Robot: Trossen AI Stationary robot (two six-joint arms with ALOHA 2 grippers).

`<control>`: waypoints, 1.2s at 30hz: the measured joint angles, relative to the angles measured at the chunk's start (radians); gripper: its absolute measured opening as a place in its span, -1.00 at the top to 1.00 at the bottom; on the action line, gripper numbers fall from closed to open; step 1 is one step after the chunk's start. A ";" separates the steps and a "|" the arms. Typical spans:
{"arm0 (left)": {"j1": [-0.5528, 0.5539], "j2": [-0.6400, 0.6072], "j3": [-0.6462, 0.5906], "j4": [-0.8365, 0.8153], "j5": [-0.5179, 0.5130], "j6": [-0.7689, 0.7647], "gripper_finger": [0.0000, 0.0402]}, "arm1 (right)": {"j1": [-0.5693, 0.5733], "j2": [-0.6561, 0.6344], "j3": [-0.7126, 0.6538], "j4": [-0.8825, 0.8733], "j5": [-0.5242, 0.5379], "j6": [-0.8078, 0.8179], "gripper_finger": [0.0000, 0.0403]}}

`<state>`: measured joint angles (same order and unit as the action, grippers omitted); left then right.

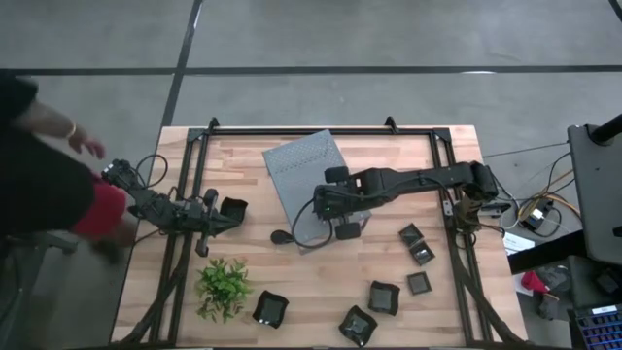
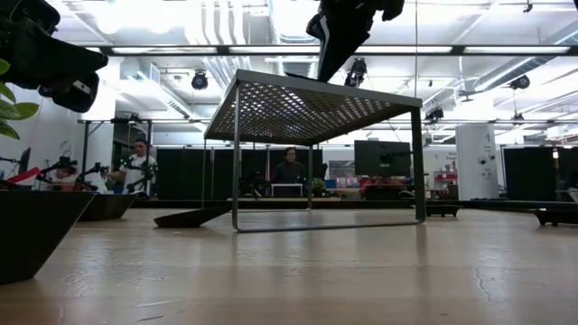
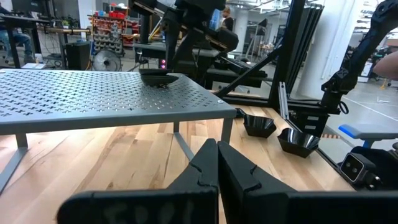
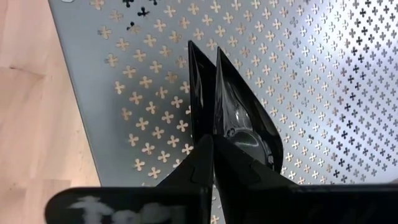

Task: Pick & Place Mini shaped plates
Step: Stack the drop-shaped plate on top of the drop-shaped plate on the shelf, then put the square plate on the shelf

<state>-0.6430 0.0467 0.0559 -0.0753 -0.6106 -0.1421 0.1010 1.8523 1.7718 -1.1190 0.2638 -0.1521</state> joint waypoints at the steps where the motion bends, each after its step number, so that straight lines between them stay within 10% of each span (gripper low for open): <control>1: 0.000 0.000 0.000 0.000 0.000 0.000 1.00 | 0.002 0.000 0.000 0.002 0.000 -0.003 0.94; 36: 0.000 0.000 0.000 0.000 0.000 0.000 1.00 | 0.242 -0.119 -0.021 -0.080 -0.003 0.136 0.68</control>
<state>-0.6426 0.0463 0.0559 -0.0753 -0.6109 -0.1425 0.3429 1.7332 1.7503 -1.1994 0.2611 -0.0163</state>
